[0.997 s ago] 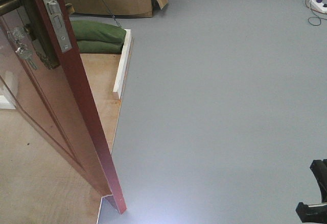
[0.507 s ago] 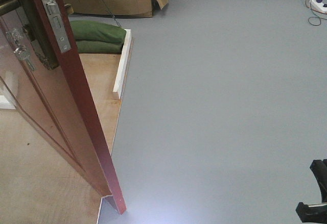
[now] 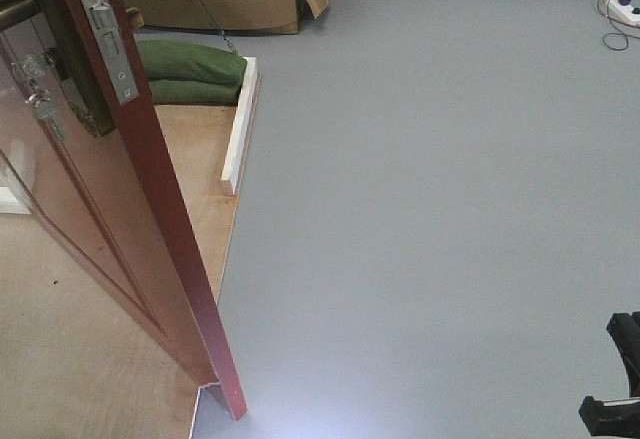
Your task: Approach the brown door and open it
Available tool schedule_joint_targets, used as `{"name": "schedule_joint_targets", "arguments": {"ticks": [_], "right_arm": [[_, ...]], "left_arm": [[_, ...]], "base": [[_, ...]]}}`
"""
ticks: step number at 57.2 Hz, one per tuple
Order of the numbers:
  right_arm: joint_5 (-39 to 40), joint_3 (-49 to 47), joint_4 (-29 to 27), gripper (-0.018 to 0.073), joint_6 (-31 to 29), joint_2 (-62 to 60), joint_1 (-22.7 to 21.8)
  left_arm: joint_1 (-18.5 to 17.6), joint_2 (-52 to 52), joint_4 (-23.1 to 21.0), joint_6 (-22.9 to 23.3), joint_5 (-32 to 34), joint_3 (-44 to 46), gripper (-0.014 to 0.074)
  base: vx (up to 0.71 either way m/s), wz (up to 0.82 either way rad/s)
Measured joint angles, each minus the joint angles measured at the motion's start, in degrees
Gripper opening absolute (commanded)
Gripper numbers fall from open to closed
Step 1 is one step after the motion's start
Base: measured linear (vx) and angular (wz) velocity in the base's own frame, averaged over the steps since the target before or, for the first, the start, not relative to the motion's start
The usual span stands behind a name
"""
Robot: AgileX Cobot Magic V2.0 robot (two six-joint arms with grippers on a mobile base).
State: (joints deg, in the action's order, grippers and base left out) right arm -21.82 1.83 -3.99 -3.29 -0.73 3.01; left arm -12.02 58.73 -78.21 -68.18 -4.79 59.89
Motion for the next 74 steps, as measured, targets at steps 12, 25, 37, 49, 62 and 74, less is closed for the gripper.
{"name": "schedule_joint_targets", "arguments": {"ticks": [12, 25, 37, 49, 62, 74], "right_arm": [[0.00, 0.00, 0.00, 0.0000, 0.00, 0.00, 0.00], [0.00, 0.00, 0.00, 0.0000, 0.00, 0.00, 0.00], [0.00, 0.00, 0.00, 0.0000, 0.00, 0.00, 0.00], [0.00, 0.00, 0.00, 0.0000, 0.00, 0.00, 0.00], [0.00, 0.00, 0.00, 0.0000, 0.00, 0.00, 0.00], [0.00, 0.00, 0.00, 0.0000, 0.00, 0.00, 0.00]], "left_arm": [[0.00, 0.00, 0.00, 0.00, 0.00, 0.00, -0.0003], [0.00, 0.00, 0.00, 0.00, 0.06, 0.00, -0.0003], [0.00, 0.00, 0.00, 0.00, 0.06, 0.00, -0.0003], [0.00, -0.10, 0.00, 0.00, 0.11, 0.00, -0.0003], [0.00, -0.16, 0.00, 0.00, 0.38, 0.00, -0.0003], [0.00, -0.16, -0.02, 0.00, -0.12, 0.00, -0.0003]], "base": [[0.00, 0.00], [0.00, -0.01], [0.02, 0.00], [0.05, -0.01], [0.09, -0.05], [0.11, -0.09]]}}
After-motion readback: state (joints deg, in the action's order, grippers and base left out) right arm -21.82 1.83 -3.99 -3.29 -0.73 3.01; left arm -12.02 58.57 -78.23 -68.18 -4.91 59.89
